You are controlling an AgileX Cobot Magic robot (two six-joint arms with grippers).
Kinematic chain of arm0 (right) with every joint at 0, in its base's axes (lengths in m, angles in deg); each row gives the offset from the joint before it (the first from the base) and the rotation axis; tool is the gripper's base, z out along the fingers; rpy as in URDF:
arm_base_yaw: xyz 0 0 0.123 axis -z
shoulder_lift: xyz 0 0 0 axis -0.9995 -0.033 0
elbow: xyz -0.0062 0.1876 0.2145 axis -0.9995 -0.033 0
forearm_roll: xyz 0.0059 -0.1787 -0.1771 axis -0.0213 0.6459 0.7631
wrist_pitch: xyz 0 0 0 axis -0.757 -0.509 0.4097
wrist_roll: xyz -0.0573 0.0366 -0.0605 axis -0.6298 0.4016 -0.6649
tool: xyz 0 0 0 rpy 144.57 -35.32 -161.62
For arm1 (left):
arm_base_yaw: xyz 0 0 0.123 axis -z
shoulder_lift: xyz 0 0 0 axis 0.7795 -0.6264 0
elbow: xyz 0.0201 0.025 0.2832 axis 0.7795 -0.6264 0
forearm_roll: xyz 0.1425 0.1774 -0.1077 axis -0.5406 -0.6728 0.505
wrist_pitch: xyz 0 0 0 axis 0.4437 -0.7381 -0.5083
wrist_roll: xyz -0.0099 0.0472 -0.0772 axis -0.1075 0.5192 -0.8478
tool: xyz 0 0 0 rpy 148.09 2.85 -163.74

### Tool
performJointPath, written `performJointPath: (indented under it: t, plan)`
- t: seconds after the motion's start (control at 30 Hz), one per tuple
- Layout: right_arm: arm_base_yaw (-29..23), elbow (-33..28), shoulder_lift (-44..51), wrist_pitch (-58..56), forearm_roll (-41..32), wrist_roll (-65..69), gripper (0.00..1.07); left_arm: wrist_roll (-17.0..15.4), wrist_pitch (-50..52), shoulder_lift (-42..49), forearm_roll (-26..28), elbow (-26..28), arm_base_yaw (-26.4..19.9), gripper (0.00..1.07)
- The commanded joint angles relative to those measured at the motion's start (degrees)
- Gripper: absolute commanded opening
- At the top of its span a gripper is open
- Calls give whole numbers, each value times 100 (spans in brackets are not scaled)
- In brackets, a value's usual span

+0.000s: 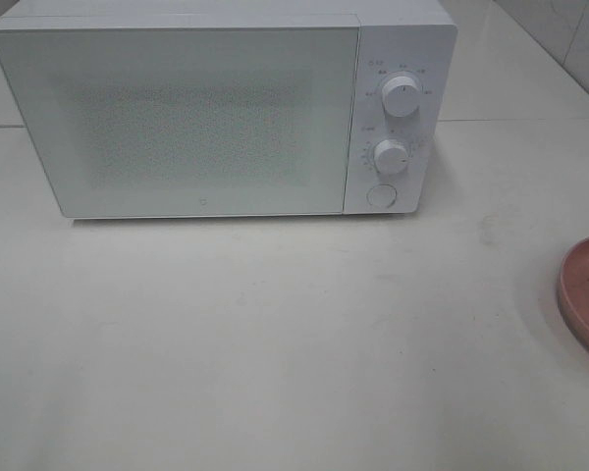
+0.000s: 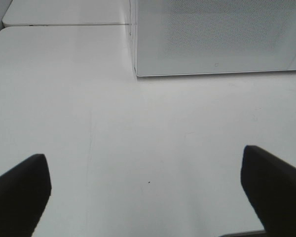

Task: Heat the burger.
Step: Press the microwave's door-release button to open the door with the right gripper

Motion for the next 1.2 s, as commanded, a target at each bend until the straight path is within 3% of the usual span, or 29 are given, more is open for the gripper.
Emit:
performJointPath:
  t: [0.03, 0.5, 0.7, 0.77, 0.87, 0.93, 1.03, 1.2]
  plan:
    - [29, 34, -195, 372, 17, -23, 75, -46, 29, 120, 23, -23, 23, 100]
    - [29, -86, -1398, 2315, 149, -23, 75, -46, 29, 120, 23, -23, 23, 100]
    - [29, -596, -1868, 3718, 160, -23, 75, -46, 29, 120, 23, -23, 23, 100]
    - [29, -997, -2172, 4715, 160, -23, 75, -46, 29, 120, 23, -23, 23, 100]
    - [29, -1077, -2229, 4996, 160, -23, 75, -46, 29, 120, 23, -23, 23, 100]
    - [29, -1438, -2538, 5907, 109, -40, 75, -46, 29, 120, 23, -23, 23, 100]
    - [11, -1495, -2595, 6079, 97, -52, 75, -46, 29, 120, 23, -23, 23, 100]
    - [-808, -1776, -3088, 7042, -676, -670, 75, -46, 29, 120, 23, -23, 23, 100]
